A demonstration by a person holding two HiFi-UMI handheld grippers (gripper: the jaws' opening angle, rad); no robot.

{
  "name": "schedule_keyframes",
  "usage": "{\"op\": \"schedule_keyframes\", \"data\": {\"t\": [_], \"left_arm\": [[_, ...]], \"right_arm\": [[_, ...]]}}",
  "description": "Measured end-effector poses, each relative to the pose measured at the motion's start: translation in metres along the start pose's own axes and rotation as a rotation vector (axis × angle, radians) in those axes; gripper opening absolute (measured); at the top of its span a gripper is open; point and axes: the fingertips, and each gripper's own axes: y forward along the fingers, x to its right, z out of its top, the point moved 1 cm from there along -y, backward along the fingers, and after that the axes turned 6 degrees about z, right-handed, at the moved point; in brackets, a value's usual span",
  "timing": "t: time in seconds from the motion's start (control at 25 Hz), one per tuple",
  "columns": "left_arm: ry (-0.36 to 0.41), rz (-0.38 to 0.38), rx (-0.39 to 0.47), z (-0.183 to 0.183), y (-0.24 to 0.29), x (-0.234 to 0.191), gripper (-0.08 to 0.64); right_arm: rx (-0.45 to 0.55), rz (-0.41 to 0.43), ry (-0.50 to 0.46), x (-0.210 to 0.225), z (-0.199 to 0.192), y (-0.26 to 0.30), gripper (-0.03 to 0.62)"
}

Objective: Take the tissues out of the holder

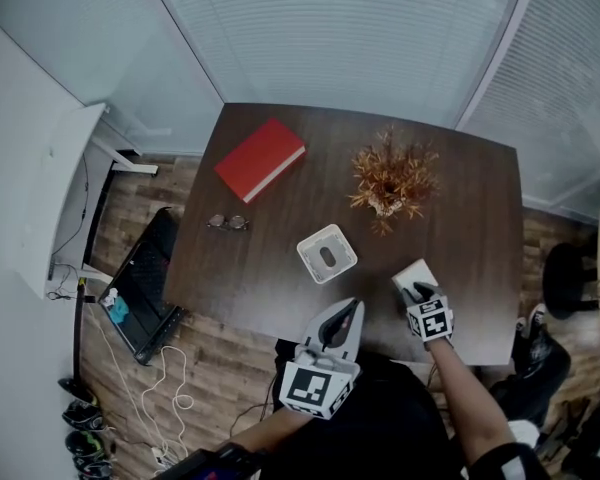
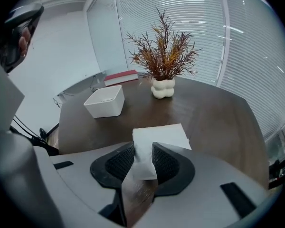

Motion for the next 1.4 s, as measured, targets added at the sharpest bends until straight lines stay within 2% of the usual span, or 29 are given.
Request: {"op": "schedule_keyframes", "data": {"t": [0.32, 0.6, 0.96, 1.4], "left_arm": [[-0.005, -0.005, 0.009, 0.0, -0.005, 0.001, -0.005], [-0.014, -0.024, 0.017, -0.002, -0.009, 0.007, -0.005], [-0.02, -0.046, 0.021, 0.001, -0.007, 0.005, -0.005], [0.007, -0.074, 0.086, 0.02, -0.004, 0.013, -0.005]], "right_arm": [[0.032, 0.003, 0.018, -0.001, 0.008, -0.009, 0.126], [0.147, -0.015, 0.025, 0.0, 0.036, -0.03, 0.126], [0.364, -0.084, 0.018, -0.018, 0.088, -0.081, 0.124], [0.675, -0.154, 0.023, -0.066, 0.153, -0.189, 0.124]]}}
